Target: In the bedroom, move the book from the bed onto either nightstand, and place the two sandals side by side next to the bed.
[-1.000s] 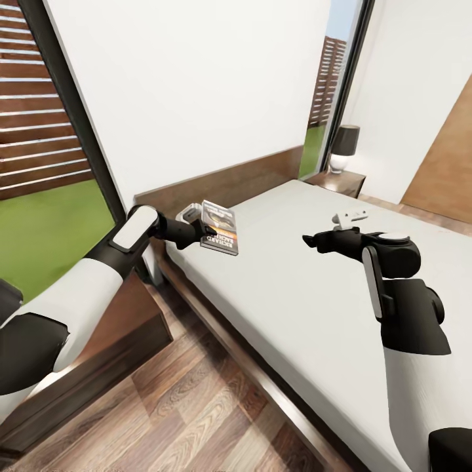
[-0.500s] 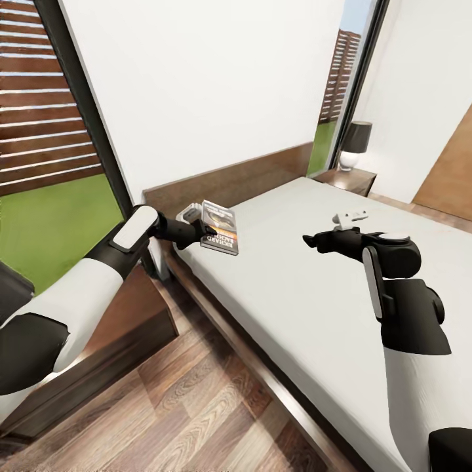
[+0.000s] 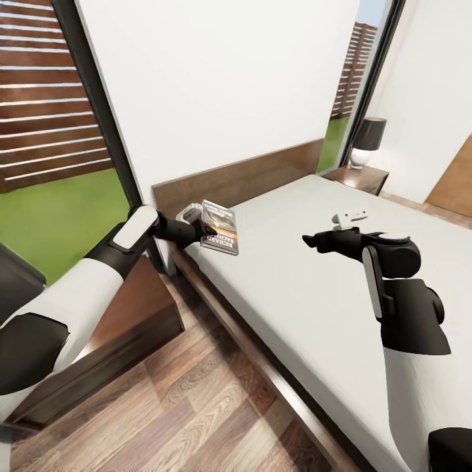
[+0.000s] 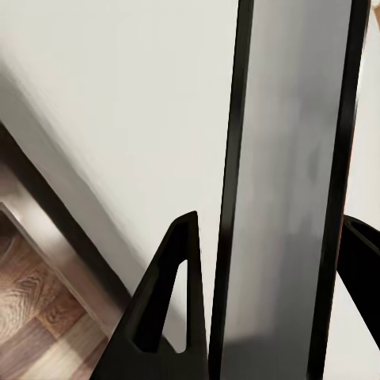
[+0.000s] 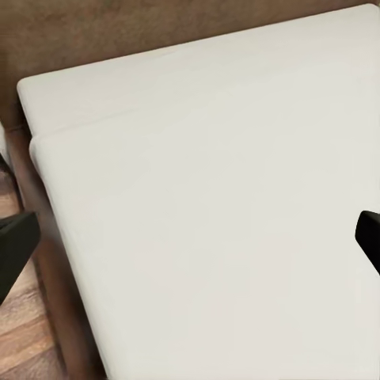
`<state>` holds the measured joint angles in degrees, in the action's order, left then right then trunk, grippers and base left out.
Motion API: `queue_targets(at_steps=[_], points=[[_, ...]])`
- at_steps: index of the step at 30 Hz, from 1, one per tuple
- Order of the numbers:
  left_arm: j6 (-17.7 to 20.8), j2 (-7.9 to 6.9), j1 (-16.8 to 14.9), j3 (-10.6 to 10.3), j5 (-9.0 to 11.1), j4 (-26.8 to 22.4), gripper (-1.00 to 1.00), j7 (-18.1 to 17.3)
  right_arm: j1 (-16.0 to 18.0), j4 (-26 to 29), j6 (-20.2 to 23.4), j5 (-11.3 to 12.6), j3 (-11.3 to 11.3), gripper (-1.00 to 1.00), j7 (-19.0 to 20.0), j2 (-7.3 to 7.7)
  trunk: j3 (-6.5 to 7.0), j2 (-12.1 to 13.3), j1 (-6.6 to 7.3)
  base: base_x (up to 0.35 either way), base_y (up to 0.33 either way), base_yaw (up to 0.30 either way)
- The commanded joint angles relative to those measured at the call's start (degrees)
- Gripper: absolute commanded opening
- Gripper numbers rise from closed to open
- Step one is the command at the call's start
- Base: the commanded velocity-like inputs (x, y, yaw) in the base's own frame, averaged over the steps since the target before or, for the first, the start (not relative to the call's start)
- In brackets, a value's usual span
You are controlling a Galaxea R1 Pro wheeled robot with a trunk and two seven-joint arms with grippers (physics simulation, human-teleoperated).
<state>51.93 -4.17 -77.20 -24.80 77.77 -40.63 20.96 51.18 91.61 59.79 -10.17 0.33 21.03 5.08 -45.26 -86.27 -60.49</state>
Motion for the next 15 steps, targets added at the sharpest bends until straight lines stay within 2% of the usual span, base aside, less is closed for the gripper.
queue_targets(at_steps=[1,15], points=[[-0.1,-0.06,-0.1,-0.3,0.7,-0.1,-1.0,0.5,0.0,0.1,0.2,-0.6,0.0,1.0,0.5,0.03,-0.11,0.0,0.0,0.0,0.0,0.104],[-0.1,-0.11,-0.1,-0.3,0.7,-0.1,-1.0,0.6,0.0,0.1,0.2,-0.6,0.4,1.0,0.5,-0.22,-0.99,0.0,0.0,0.0,0.0,0.108]])
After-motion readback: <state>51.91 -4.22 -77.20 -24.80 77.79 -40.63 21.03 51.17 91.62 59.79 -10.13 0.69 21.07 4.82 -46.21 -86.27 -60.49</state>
